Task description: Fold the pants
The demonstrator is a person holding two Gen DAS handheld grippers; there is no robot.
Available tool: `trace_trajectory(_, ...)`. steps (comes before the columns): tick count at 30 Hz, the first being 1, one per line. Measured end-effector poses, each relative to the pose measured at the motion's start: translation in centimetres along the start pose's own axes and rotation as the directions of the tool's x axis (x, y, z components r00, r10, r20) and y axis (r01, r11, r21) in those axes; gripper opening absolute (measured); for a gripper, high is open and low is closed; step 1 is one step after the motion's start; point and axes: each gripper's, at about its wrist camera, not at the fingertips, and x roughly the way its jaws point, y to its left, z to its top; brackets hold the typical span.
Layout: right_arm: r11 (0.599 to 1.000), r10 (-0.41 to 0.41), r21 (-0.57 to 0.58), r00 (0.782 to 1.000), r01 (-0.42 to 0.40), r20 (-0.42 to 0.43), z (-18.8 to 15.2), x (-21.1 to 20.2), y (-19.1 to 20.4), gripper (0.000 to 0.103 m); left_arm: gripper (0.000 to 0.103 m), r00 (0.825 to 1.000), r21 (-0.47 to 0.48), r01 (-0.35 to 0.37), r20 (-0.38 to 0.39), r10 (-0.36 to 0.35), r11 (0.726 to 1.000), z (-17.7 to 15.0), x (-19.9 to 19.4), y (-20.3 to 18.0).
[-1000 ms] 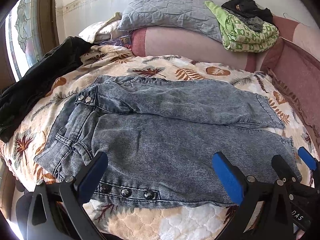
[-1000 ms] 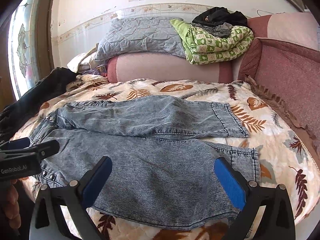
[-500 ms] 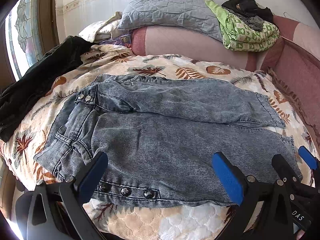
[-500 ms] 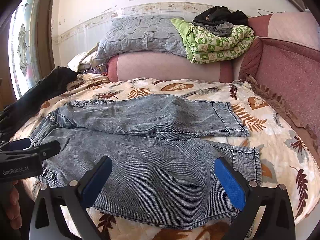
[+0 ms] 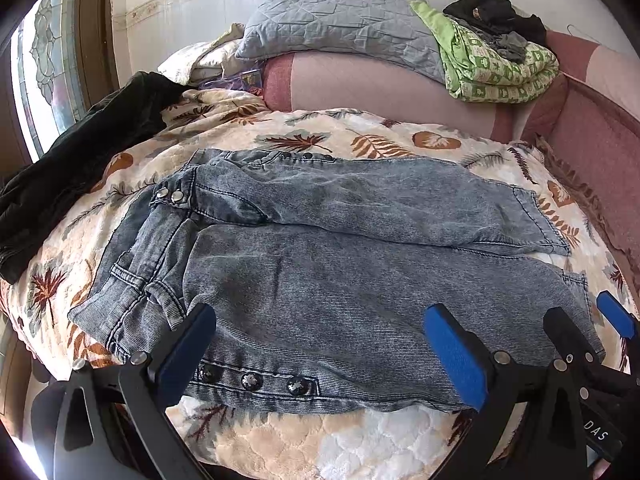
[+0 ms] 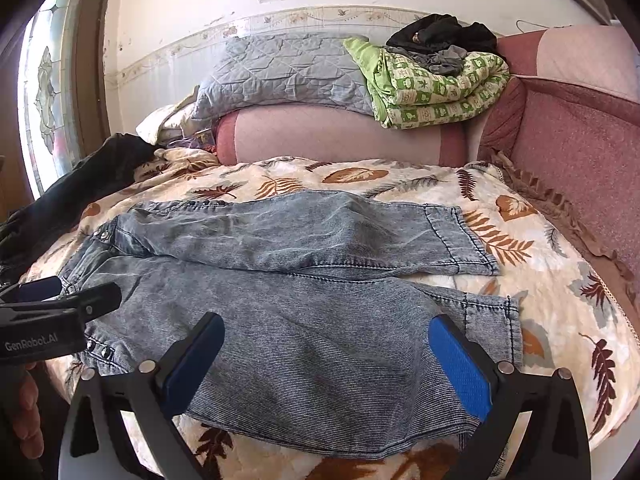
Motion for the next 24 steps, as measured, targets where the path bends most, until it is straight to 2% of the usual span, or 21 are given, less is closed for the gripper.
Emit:
trace_trajectory(20, 1.0, 0.0, -0.003, 1.0, 0.0, 0.0, -0.01, -0.04, 0.06, 0.103, 0.103, 1.0, 0.005, -0.002, 0.0, 0.002, 1.0, -0.03, -0.06, 0.03)
trace_trajectory(24, 1.0, 0.0, -0.001, 1.0, 0.0, 0.002, 0.04, -0.09, 0.05, 0.103, 0.103, 0.999, -0.008, 0.031, -0.013, -0.032, 0.999, 0.37, -0.01, 0.66)
